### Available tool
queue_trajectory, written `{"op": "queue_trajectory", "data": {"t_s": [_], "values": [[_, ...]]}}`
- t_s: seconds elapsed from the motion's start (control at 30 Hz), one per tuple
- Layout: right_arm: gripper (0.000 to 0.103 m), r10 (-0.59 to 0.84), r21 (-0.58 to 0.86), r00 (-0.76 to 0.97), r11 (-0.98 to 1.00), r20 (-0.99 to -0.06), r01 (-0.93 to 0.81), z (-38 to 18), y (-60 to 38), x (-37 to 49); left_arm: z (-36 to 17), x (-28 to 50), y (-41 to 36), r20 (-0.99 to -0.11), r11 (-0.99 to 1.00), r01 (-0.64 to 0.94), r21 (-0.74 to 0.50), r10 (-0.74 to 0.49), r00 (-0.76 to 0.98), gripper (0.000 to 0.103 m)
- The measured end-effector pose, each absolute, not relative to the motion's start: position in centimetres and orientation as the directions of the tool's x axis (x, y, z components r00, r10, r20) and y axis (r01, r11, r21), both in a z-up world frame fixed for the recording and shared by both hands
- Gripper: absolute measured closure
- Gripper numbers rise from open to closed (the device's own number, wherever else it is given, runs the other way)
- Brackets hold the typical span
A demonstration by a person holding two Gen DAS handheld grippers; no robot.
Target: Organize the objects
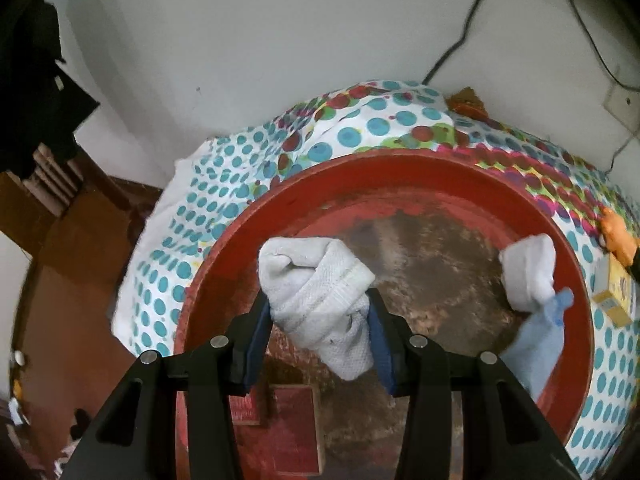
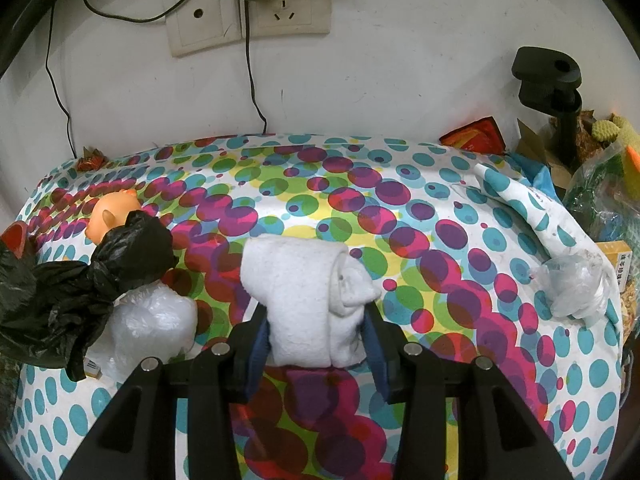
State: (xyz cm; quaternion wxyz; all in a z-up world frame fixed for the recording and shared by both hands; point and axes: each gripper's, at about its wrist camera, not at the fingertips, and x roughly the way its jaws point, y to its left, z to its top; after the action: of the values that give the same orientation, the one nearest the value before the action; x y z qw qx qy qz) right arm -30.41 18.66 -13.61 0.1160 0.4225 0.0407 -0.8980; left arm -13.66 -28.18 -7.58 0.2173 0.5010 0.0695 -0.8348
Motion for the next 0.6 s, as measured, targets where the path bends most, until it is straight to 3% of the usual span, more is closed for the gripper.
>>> {"op": "queue_trajectory", "data": {"t_s": [0.6], "values": [[0.059,-0.159,0.004,-0.619,-0.970,-0.769,0.243,-13.7,18.4,-30.3,-10.1,-14.0,-29.8,-0.882,-0.881,0.446,0.162,-0.331,-0.334,0.053]]}}
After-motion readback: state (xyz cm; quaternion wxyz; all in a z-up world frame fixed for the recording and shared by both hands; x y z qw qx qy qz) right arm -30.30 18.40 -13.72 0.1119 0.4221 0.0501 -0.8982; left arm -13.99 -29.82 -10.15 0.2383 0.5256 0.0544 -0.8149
